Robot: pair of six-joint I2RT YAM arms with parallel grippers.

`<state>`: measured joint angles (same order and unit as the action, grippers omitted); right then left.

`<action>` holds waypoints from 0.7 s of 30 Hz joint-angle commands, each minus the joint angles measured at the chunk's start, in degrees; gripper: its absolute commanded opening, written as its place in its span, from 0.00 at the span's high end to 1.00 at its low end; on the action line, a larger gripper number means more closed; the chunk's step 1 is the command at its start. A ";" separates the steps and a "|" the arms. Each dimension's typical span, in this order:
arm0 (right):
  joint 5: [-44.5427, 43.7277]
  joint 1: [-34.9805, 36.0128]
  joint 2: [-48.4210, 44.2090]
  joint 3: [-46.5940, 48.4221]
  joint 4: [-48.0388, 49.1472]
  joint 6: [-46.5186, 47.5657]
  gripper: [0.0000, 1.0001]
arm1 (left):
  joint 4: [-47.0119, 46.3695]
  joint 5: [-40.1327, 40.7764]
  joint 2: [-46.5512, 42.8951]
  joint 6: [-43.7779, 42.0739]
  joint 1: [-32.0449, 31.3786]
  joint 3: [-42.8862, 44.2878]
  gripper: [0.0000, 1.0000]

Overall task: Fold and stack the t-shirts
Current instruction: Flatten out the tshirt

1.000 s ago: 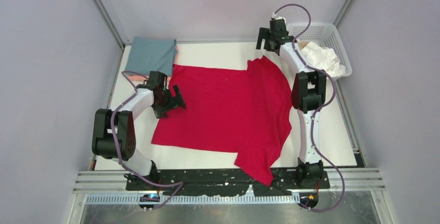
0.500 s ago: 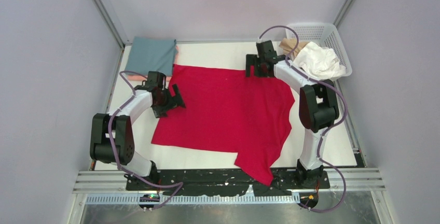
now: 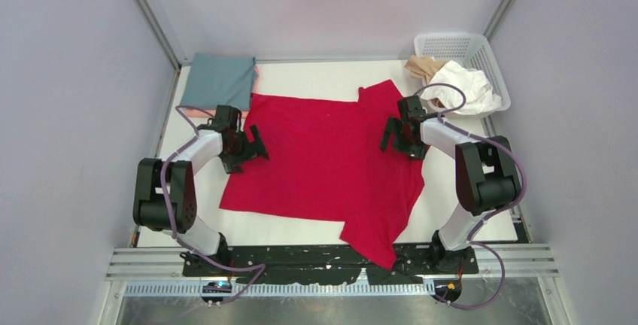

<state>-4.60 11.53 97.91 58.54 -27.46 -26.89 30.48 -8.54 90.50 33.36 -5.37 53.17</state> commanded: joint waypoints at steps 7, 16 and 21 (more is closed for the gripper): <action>3.69 -4.66 13.33 18.41 -0.28 9.88 0.05 | -0.15 -1.68 4.24 1.74 2.10 6.16 0.00; 3.60 -4.36 14.26 24.17 -4.84 14.81 0.05 | -0.14 -3.52 4.77 2.65 1.98 7.34 0.01; -2.05 0.31 4.65 19.25 -6.60 16.05 0.05 | 3.86 2.00 -4.78 3.26 1.87 5.10 0.00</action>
<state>-1.98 8.08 112.71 79.94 -32.05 -13.13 31.42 -10.26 94.87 35.77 -3.57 59.00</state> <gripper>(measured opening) 0.952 0.994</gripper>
